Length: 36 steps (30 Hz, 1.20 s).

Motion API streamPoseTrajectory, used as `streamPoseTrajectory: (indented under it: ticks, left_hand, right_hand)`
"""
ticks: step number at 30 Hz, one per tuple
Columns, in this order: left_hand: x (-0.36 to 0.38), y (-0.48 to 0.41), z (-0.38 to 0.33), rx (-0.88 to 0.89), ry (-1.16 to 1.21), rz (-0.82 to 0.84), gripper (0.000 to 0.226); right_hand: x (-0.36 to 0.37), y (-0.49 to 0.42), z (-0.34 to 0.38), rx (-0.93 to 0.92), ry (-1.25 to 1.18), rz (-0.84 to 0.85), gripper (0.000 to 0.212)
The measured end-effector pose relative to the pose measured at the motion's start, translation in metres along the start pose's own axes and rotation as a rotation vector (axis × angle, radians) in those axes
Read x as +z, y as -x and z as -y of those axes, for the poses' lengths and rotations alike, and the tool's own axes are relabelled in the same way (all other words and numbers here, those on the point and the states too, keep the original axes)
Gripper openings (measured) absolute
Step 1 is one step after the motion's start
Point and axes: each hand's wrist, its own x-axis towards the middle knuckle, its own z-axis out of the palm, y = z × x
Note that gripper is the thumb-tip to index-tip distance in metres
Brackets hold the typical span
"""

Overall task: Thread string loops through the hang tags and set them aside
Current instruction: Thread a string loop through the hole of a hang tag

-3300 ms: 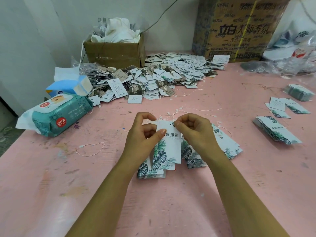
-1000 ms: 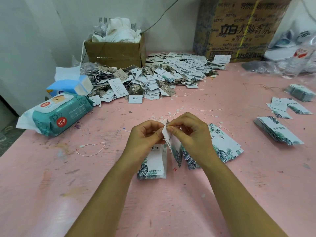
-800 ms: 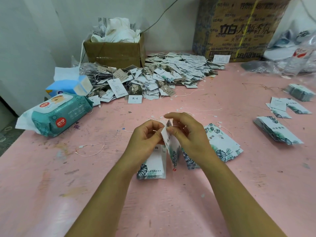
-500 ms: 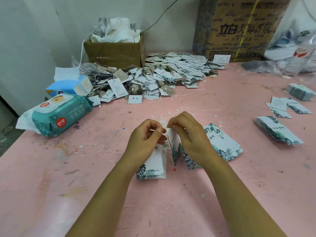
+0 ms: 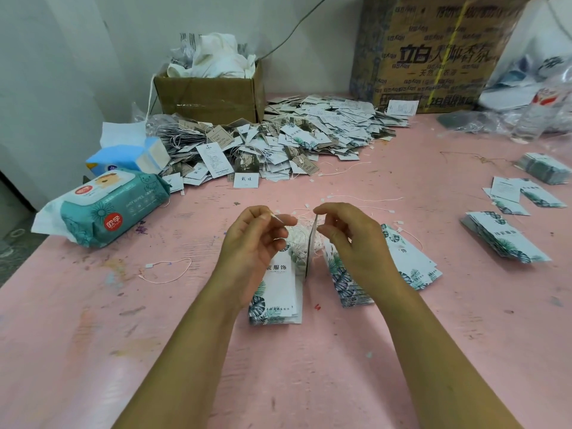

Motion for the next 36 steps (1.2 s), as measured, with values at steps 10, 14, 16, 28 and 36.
streamPoseTrajectory:
  ticks: [10, 14, 16, 28, 36]
  left_hand:
    - [-0.007, -0.005, -0.001, 0.143, 0.025, -0.161, 0.022]
    - [-0.007, -0.004, 0.001, 0.228, -0.052, -0.23, 0.018]
    - [-0.006, -0.003, 0.002, 0.251, -0.084, -0.248, 0.015]
    - [-0.005, 0.0, -0.001, 0.278, -0.183, -0.24, 0.013]
    - [-0.004, 0.002, 0.002, 0.316, -0.371, -0.188, 0.008]
  right_hand:
    - [-0.01, -0.002, -0.01, 0.142, 0.018, -0.096, 0.019]
    - [-0.013, -0.003, -0.014, 0.281, -0.088, -0.211, 0.012]
    - [-0.014, -0.003, -0.015, 0.315, -0.15, -0.252, 0.012]
    - [-0.015, -0.004, -0.004, 0.283, -0.505, -0.282, 0.033]
    - [-0.008, -0.003, 0.001, 0.198, -0.519, -0.21, 0.035]
